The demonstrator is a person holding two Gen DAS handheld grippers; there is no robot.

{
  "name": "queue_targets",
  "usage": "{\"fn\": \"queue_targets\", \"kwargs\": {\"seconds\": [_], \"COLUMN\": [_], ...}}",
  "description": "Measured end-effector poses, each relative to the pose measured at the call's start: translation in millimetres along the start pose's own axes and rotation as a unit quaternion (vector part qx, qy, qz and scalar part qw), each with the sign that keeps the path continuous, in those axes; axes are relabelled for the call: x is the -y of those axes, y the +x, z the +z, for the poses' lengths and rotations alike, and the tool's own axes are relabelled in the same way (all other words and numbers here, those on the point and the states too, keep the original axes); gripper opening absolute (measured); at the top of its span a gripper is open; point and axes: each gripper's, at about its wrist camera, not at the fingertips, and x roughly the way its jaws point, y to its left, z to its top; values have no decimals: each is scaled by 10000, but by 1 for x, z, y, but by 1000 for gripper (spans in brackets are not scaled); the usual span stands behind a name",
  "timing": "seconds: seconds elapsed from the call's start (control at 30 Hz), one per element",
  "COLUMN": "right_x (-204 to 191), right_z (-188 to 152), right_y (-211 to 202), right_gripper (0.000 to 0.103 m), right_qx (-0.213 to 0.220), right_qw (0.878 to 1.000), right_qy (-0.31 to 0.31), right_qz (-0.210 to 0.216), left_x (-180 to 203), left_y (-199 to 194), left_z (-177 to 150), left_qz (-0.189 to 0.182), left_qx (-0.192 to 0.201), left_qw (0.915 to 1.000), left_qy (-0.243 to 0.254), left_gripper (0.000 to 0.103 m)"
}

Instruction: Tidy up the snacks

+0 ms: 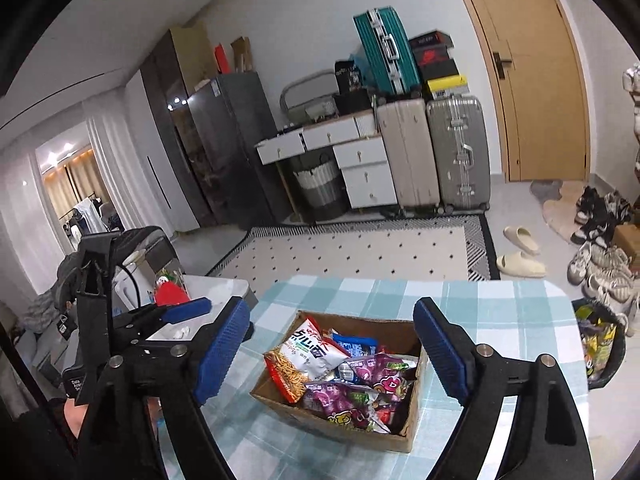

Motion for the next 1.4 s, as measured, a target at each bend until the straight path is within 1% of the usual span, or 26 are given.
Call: {"fn": "queue_targets", "kwargs": {"seconds": [0.13, 0.17, 0.2, 0.27, 0.33, 0.37, 0.4, 0.47, 0.53, 0.57, 0.63, 0.73, 0.83, 0.97, 1.03, 1.1, 1.23, 1.3, 1.4], "right_x": [-2, -2, -2, 0, 3, 5, 5, 8, 12, 14, 17, 21, 16, 12, 10, 11, 13, 15, 19], "right_z": [-10, -13, -18, -27, -39, -46, -51, -63, -75, -80, -96, -114, -132, -155, -171, -188, -213, -222, -233], "right_y": [-21, -25, -30, -39, -49, -53, -55, -60, -63, -63, -68, -75, -79, -79, -78, -73, -61, -58, -56], "right_gripper": [91, 92, 96, 98, 98, 98, 99, 101, 102, 102, 102, 102, 103, 103, 103, 103, 103, 103, 103], "right_qx": [68, 87, 124, 213, 339, 394, 436, 526, 626, 665, 791, 942, 1038, 1112, 1141, 1130, 992, 970, 1024], "right_qw": [9999, 9999, 9998, 9997, 9992, 9990, 9989, 9984, 9977, 9974, 9962, 9949, 9944, 9932, 9921, 9916, 9920, 9920, 9919], "right_qy": [-37, -29, -19, -2, 45, 56, 65, 96, 136, 158, 208, 179, -64, -351, -506, -613, -707, -709, -613], "right_qz": [108, 122, 137, 153, 195, 191, 177, 185, 232, 243, 298, 309, 187, 54, -88, -140, -335, -391, -443], "left_x": [-2, -2, -4, -5, -3, -1, 0, 1, 0, 0, -3, -6, -12, -21, -21, -19, -11, -9, -8], "left_y": [-35, -42, -51, -67, -85, -93, -100, -113, -120, -122, -121, -114, -98, -73, -64, -57, -44, -37, -32], "left_z": [-18, -22, -26, -37, -52, -56, -63, -78, -94, -103, -113, -131, -149, -170, -183, -192, -207, -208, -215], "left_qz": [106, 96, 52, -10, -13, 43, 130, 172, 114, 161, 132, 201, 291, 309, 390, 527, 711, 745, 672], "left_qx": [357, 420, 484, 606, 829, 947, 1089, 1329, 1402, 1402, 1385, 1324, 1186, 1077, 1112, 1186, 1338, 1333, 1338], "left_qw": [9993, 9991, 9988, 9982, 9966, 9955, 9939, 9910, 9901, 9900, 9902, 9908, 9919, 9924, 9918, 9905, 9882, 9881, 9884], "left_qy": [65, 55, 40, -28, 5, 46, 56, 33, -30, -82, -119, -203, -360, -516, -503, -456, -227, -207, -272], "left_gripper": [83, 83, 84, 85, 91, 99, 103, 103, 103, 103, 103, 103, 103, 103, 103, 103, 103, 103, 103]}}
